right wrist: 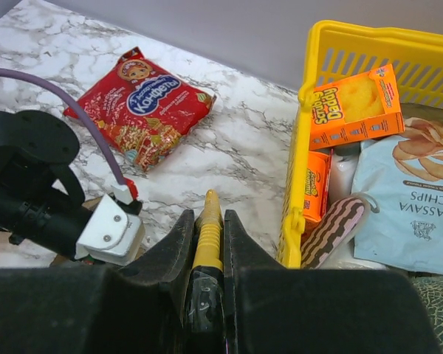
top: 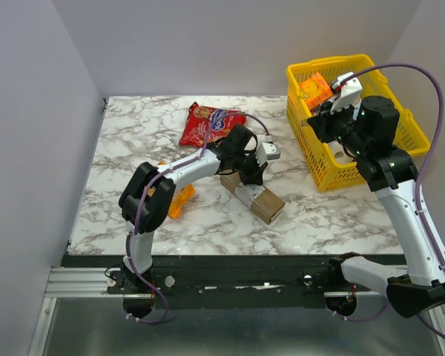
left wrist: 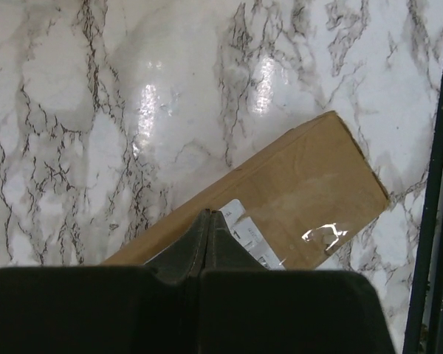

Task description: Unpack the express box

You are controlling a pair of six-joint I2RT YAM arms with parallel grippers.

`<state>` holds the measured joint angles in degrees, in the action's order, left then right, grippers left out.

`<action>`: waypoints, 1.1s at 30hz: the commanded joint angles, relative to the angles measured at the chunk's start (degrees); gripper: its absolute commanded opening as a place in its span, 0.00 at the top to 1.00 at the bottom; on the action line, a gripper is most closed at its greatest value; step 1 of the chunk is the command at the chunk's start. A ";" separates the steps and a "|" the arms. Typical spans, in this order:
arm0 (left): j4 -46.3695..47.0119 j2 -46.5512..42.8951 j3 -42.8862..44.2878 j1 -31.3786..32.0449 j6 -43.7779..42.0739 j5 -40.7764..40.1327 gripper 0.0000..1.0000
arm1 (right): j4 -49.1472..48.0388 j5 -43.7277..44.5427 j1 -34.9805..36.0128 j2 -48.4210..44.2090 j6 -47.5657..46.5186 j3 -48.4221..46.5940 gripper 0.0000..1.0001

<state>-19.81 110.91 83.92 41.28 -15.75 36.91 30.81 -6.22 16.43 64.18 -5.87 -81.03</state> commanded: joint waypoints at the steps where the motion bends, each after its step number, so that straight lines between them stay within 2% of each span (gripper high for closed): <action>1: -1.63 2.73 2.21 0.12 -1.48 -2.01 1.00 | -0.40 1.03 -0.34 0.15 -0.02 -0.17 0.99; 13: -2.59 11.69 11.43 0.73 -2.71 -2.37 1.00 | 0.92 0.59 -0.43 0.33 0.33 -0.53 1.00; 17: -2.95 7.33 13.29 0.12 -2.88 -1.66 1.00 | 0.92 0.94 -0.69 -0.37 0.07 0.35 0.99; 23: -2.42 -2.62 6.44 0.21 -4.82 -0.43 1.00 | -0.39 0.51 -1.22 -0.99 0.86 2.46 1.00; 33: -5.67 -2.90 -0.33 0.56 -7.46 -2.36 1.00 | -1.28 -0.37 -1.75 0.59 0.68 0.88 1.00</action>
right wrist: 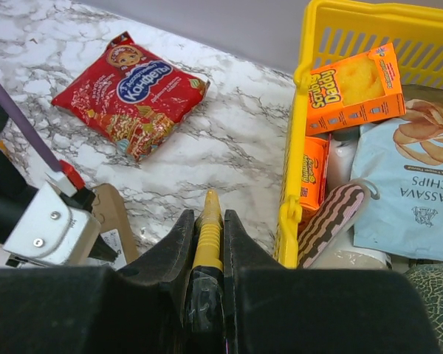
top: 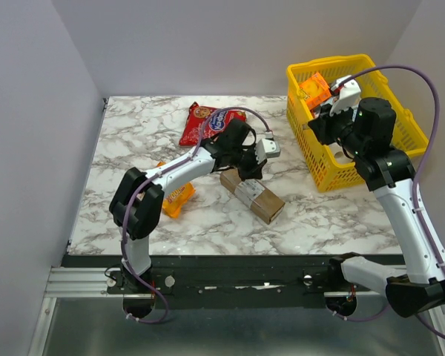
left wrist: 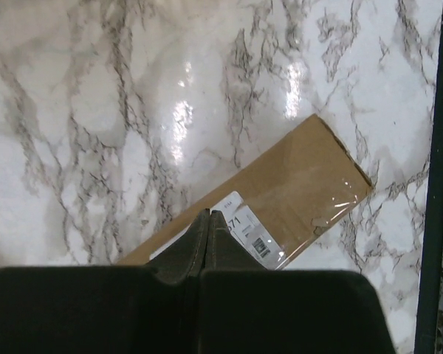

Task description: Unpack the express box

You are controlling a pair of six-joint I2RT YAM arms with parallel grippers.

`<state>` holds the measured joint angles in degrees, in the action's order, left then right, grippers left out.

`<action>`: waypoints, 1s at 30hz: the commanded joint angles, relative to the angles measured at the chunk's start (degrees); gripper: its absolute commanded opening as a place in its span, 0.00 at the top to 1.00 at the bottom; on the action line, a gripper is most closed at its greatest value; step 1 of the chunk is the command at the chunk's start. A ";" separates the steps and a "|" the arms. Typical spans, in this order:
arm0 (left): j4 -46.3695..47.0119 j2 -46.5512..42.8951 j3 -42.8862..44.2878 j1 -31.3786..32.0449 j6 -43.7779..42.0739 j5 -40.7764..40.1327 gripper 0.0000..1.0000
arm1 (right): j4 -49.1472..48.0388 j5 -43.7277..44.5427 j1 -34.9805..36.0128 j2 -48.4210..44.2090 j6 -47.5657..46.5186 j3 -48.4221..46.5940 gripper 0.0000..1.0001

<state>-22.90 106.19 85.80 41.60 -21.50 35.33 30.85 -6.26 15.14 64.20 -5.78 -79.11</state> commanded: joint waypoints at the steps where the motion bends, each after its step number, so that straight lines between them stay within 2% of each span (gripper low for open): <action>1: -2.33 2.09 -2.22 0.23 -1.62 -0.79 1.00 | -1.23 -0.33 -0.37 0.57 0.68 -1.05 1.00; 18: -2.33 9.29 1.12 0.23 -0.92 -2.46 1.00 | 0.09 -0.51 -0.46 -0.13 0.33 0.54 0.99; 26: -2.86 16.31 8.76 0.23 -1.09 -2.37 1.00 | 0.61 -0.68 -0.46 0.66 0.16 0.10 1.00; 30: -0.67 17.38 13.25 0.23 1.52 0.52 0.99 | 1.14 -0.59 -0.46 1.01 0.07 0.10 1.00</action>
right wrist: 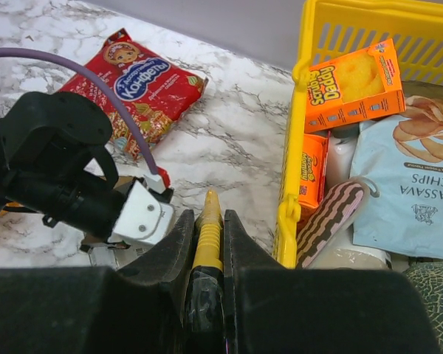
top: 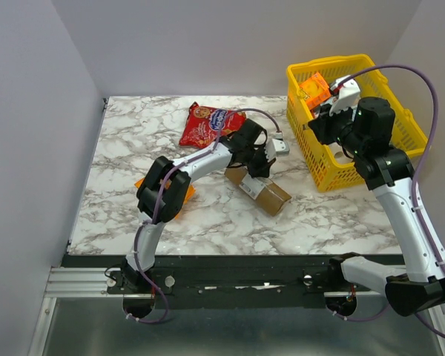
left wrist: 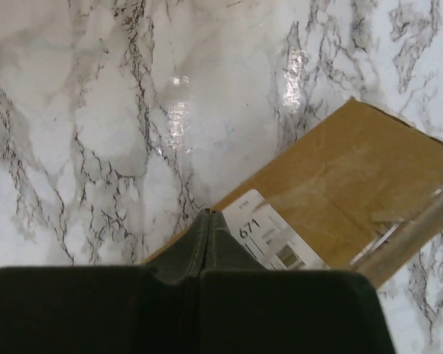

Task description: Unpack the express box

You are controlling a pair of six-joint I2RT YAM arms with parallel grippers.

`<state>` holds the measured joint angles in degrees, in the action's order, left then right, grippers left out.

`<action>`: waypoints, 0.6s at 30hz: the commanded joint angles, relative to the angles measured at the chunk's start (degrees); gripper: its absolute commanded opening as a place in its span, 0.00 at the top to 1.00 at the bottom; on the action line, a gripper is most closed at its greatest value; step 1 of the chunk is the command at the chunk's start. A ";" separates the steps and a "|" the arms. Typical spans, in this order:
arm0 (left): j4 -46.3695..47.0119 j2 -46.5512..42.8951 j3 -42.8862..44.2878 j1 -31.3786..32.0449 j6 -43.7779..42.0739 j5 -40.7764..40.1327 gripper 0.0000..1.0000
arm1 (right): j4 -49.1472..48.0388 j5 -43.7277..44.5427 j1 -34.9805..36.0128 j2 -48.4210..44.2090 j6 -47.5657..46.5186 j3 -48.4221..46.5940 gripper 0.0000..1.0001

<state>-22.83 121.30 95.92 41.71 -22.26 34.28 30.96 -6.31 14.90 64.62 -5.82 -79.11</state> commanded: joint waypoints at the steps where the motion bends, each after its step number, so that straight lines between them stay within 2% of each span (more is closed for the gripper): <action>1: 1.97 2.02 4.79 0.12 3.62 2.71 0.90 | 1.03 -0.55 -0.22 0.59 -0.06 0.27 0.99; 2: 3.22 1.06 5.67 0.12 4.59 3.15 0.79 | 0.94 -0.46 -0.30 0.59 -0.15 0.62 1.00; 3: 4.27 0.44 6.73 0.12 5.38 3.25 0.63 | 0.94 -0.37 -0.22 0.59 -0.24 0.89 1.00; 5: 7.44 -1.57 9.19 0.03 7.93 0.46 0.47 | 0.51 -0.29 -0.30 0.59 -0.41 1.59 1.00; 6: 8.23 -2.28 9.72 -0.14 8.63 -0.87 0.33 | 0.33 -0.20 -0.22 0.59 -0.50 1.77 0.99; 9: 10.61 -5.88 8.94 -0.93 10.92 -5.53 0.19 | -0.64 0.33 -0.30 0.25 -0.85 2.90 1.00; 11: 9.47 -8.86 7.01 -1.28 11.36 -6.77 0.18 | -1.43 0.42 -0.31 -0.19 -1.03 3.61 0.99; 12: 9.12 -10.10 5.70 -1.37 11.28 -8.43 0.14 | -1.69 0.42 -0.31 -0.46 -1.29 3.96 1.00; 14: 8.77 -13.52 -0.01 -1.37 10.93 -8.88 0.14 | -2.22 0.42 -0.39 -0.81 -1.29 5.10 0.99; 17: 10.96 -16.00 -7.84 -1.20 11.01 -7.84 0.17 | -2.57 0.33 -0.48 -1.51 -1.56 6.42 1.00; 18: 11.31 -16.09 -8.90 -1.02 11.19 -7.22 0.23 | -2.66 0.24 -0.48 -1.78 -1.38 6.69 0.99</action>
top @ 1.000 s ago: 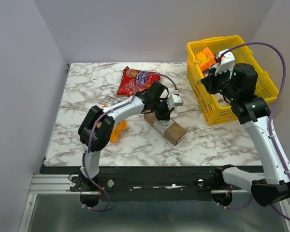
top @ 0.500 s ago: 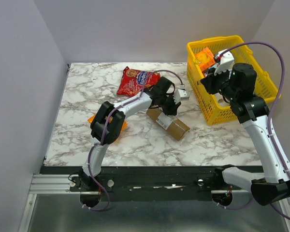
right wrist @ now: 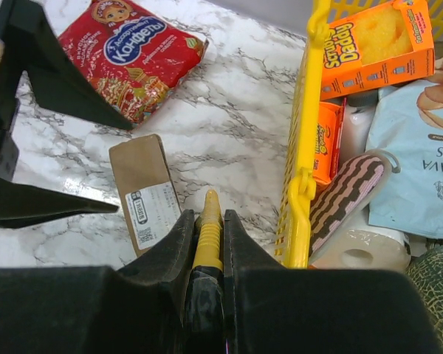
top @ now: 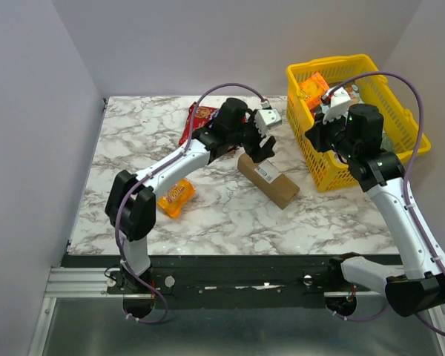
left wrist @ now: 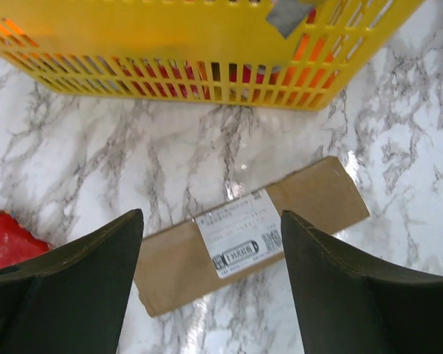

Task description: Unpack the express box

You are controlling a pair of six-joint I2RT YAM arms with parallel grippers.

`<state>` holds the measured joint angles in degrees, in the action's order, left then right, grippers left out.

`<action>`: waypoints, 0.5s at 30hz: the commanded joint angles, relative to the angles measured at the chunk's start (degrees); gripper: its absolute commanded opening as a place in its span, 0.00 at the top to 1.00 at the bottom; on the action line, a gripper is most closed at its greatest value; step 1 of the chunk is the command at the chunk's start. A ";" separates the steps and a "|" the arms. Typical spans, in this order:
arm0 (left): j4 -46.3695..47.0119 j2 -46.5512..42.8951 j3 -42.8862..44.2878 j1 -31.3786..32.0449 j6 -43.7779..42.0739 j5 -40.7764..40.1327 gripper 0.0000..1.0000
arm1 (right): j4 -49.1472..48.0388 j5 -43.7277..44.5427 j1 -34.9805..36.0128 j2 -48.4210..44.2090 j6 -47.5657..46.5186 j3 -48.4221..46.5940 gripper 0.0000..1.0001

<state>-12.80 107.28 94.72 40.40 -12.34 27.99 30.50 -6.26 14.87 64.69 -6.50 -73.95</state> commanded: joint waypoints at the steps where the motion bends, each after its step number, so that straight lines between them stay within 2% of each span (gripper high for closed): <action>1: 1.63 -1.82 -8.92 0.99 1.44 -1.00 0.25 | -2.37 0.11 -0.46 -1.84 -0.70 1.79 1.00; 6: 4.44 1.52 -9.90 2.57 2.67 -0.57 0.42 | -2.38 0.55 -0.46 -1.93 -1.14 1.88 0.99; 9: 5.94 4.24 -8.41 3.19 3.64 1.19 0.48 | -2.11 1.16 -0.55 -2.54 -1.58 2.06 1.00; 15: 6.39 8.90 -5.86 4.07 2.85 2.85 0.50 | -1.24 1.52 -1.51 -4.74 -1.85 3.90 1.00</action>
<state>-8.82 113.75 86.17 43.94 -9.34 28.03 29.82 -6.17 14.17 62.13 -7.57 -71.42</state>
